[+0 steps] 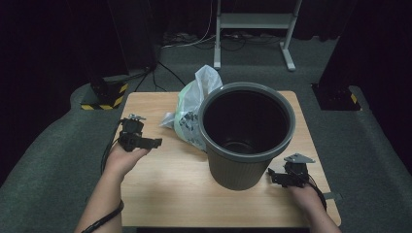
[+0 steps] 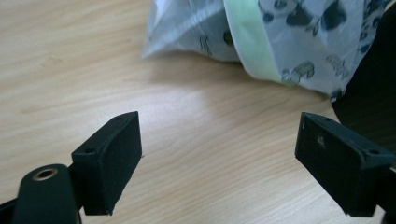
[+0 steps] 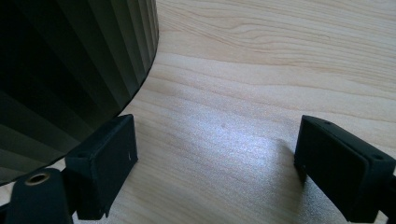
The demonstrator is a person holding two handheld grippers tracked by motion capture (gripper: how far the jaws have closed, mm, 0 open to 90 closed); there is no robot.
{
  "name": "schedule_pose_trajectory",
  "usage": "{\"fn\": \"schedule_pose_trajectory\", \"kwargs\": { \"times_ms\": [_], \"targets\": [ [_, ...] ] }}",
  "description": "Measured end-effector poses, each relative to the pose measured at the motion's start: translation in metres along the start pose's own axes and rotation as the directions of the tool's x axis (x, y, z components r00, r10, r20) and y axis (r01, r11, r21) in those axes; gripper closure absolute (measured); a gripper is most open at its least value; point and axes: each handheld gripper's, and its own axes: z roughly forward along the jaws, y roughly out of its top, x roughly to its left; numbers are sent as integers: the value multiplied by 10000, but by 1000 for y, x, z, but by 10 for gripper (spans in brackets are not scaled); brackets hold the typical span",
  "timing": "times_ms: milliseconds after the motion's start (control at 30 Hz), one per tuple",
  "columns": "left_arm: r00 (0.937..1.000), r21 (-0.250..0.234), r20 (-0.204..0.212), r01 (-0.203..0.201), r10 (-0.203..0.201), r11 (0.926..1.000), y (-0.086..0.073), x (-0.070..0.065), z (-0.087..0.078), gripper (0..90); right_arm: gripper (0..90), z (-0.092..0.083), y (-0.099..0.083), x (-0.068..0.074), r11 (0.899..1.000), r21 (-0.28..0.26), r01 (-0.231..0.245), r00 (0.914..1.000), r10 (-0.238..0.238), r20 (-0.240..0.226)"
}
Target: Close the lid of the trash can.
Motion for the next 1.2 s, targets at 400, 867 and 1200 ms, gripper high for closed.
{"fn": "schedule_pose_trajectory", "kwargs": {
  "times_ms": [400, 867, 1200],
  "targets": [
    [9991, 85, 353, -221, 217, 9997, -64, -10, 35, 149, 123, 0, 0, 0, 10000, 7, -8, 10000, 8, 26],
    [9924, -419, -195, -1224, 1217, 9916, -108, -35, 87, 40, 122, 0, 0, 1, 10000, 18, -31, 10000, 31, 75],
    [9942, -1024, -320, -1052, 1024, 9892, -108, -40, 94, 0, 120, -1, -1, 1, 10000, 11, -33, 10000, 33, 94]
  ]
}}
